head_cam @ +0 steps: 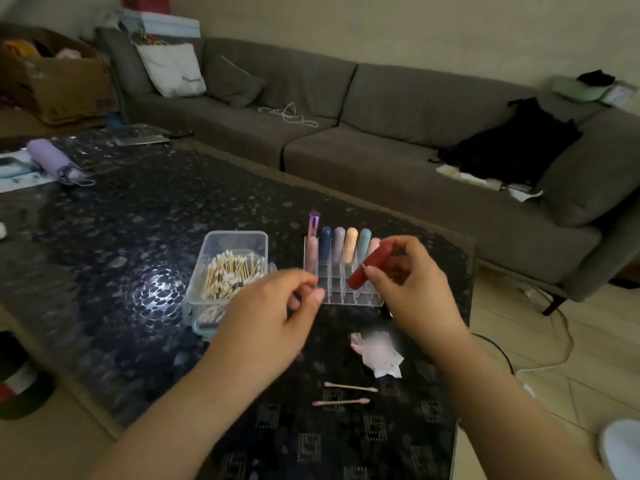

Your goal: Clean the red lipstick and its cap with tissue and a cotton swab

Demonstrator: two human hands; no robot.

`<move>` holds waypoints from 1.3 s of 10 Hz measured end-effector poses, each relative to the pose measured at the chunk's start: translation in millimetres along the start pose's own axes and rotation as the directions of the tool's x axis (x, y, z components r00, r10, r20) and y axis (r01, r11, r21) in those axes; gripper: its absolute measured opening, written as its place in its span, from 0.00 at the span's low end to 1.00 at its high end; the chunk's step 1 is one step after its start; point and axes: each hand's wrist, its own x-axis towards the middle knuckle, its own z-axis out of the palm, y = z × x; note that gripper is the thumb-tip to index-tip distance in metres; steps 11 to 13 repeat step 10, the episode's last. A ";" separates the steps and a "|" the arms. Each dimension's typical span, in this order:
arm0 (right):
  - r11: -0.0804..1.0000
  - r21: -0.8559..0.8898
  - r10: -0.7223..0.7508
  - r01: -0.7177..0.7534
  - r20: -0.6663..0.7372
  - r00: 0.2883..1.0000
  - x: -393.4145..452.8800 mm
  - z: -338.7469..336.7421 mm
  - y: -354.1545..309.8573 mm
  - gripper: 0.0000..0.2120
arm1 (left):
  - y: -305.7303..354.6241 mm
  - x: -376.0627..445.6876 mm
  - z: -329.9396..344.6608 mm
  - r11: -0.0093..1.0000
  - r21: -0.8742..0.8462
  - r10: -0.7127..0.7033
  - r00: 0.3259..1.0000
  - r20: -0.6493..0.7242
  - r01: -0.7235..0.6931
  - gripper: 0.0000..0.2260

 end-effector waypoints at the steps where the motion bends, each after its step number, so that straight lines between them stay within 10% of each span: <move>1: 0.995 -0.096 0.024 -0.022 0.025 0.999 41.9 5.5 -4.9 0.15 | -16.4 36.6 -20.7 0.989 0.146 0.031 1.000 0.003 -0.031 0.09; 4: 0.945 -0.326 0.053 -0.011 0.120 0.991 103.4 66.2 16.1 0.15 | -62.5 90.5 -10.5 0.898 0.429 -0.005 0.972 0.236 -0.100 0.12; 13: 0.788 -0.611 0.046 0.069 0.170 0.984 105.5 84.0 31.9 0.19 | -89.0 88.5 1.6 0.920 0.389 -0.076 0.959 0.273 -0.038 0.11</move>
